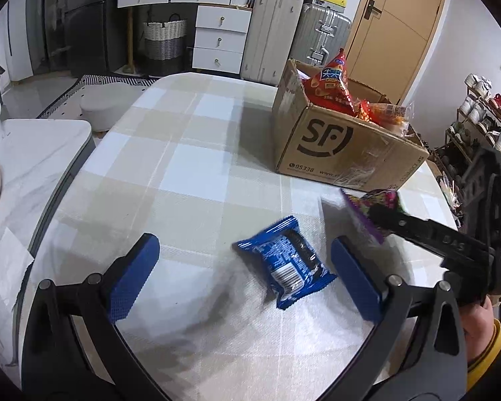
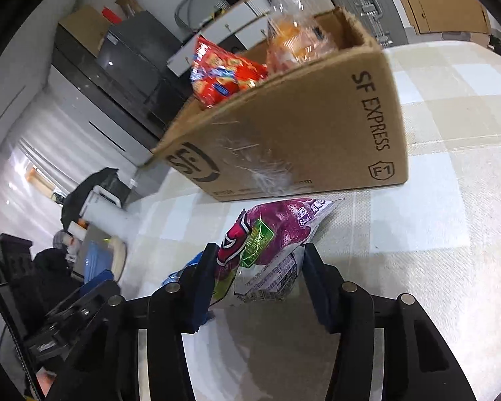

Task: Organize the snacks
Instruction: 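Grasp the blue biscuit pack with the left gripper while the right gripper grasps the purple snack bag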

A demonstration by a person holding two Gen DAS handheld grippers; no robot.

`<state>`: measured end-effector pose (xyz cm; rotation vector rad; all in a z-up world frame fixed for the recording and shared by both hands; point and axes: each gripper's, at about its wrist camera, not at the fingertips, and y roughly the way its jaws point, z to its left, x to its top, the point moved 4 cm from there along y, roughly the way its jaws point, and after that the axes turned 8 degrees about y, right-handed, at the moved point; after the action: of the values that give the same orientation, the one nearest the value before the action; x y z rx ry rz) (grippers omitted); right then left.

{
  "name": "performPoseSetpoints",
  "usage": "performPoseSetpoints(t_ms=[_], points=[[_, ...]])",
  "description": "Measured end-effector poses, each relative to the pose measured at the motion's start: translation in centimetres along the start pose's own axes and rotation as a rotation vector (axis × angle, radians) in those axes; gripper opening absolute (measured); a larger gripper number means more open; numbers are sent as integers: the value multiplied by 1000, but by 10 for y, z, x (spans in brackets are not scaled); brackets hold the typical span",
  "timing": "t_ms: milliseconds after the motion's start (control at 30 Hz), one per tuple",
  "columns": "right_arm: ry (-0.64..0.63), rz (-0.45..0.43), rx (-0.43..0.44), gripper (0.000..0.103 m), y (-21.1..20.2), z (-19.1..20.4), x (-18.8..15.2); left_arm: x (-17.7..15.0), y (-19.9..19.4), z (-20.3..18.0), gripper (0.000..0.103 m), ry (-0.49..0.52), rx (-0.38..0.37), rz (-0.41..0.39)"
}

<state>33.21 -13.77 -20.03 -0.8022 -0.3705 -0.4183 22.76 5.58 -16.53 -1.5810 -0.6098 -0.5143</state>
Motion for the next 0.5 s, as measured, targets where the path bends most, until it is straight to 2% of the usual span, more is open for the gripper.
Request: performPoseSetpoints(t_ms=[300, 500], points=[[-2, -42, 97, 51, -51, -13, -30, -14, 5, 5, 102, -18, 25, 61], [39, -57, 213, 51, -57, -27, -43, -18, 11, -3, 102, 2, 46, 84]])
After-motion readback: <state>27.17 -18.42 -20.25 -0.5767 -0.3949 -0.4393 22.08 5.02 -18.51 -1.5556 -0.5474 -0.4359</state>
